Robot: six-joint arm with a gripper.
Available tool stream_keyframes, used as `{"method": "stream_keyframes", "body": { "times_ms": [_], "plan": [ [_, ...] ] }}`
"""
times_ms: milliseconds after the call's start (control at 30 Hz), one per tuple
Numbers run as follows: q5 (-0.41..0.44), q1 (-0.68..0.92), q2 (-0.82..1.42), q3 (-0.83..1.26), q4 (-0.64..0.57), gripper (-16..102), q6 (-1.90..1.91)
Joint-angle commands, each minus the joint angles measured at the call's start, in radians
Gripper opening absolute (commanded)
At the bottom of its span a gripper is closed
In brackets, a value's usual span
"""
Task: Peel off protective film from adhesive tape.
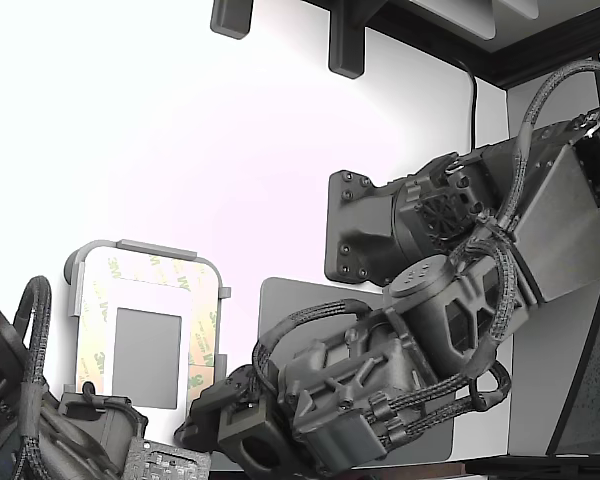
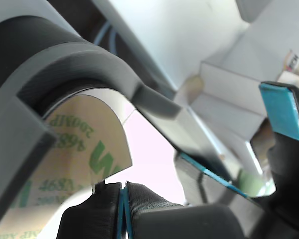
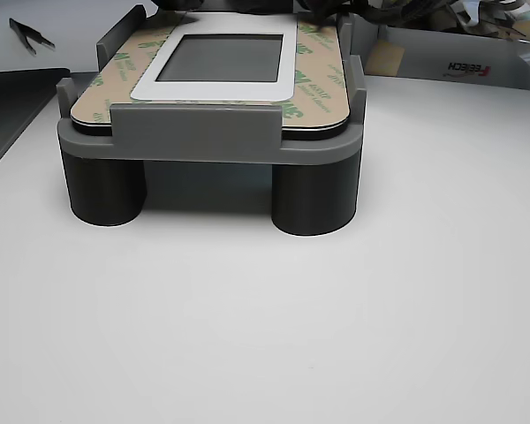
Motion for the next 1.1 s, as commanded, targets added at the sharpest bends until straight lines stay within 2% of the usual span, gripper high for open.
{"method": "stream_keyframes", "body": {
  "times_ms": [0,333,1067],
  "plan": [
    [-0.002,-0.008,0.031,-0.011,-0.014,-10,-0.006],
    [-0.006,-0.015,0.034,0.035,-0.067,-10,-0.015],
    [-0.017,-0.038,0.037,0.038,-0.052,-10,-0.028]
  ]
}}
